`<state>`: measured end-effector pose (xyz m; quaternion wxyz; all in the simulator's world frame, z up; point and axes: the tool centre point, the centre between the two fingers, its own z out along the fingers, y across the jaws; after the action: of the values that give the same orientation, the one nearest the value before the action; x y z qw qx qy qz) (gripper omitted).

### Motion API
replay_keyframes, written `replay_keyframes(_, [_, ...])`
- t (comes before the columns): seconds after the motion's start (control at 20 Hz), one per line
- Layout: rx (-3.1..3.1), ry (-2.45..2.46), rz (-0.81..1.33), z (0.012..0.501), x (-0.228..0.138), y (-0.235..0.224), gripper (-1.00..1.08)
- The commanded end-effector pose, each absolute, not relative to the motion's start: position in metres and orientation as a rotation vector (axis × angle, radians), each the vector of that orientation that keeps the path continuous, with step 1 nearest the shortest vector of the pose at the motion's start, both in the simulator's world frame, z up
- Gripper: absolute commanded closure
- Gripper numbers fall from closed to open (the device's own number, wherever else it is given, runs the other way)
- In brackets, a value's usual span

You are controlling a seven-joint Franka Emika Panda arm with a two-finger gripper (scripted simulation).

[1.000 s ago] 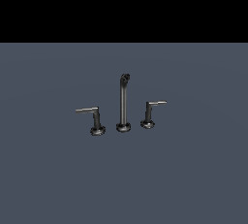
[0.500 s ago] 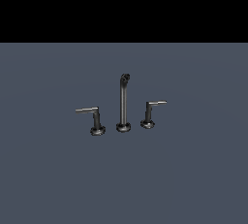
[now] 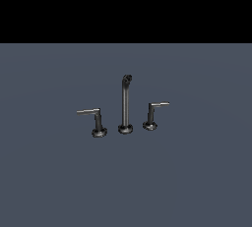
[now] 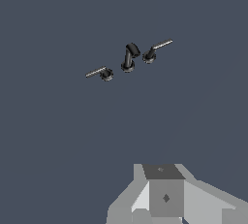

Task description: Turn on the faucet by rotating a designated handle.

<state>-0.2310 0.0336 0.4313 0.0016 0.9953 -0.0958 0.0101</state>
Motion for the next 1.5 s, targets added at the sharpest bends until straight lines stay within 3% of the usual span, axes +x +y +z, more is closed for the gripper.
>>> replay_keyframes(0.0, [3.115, -0.384, 0.03, 0.416, -0.226, 0.042, 1.08])
replay_keyframes(1.45, [2.871, -1.292, 0.01, 0.247, -0.138, 0.123, 1.08])
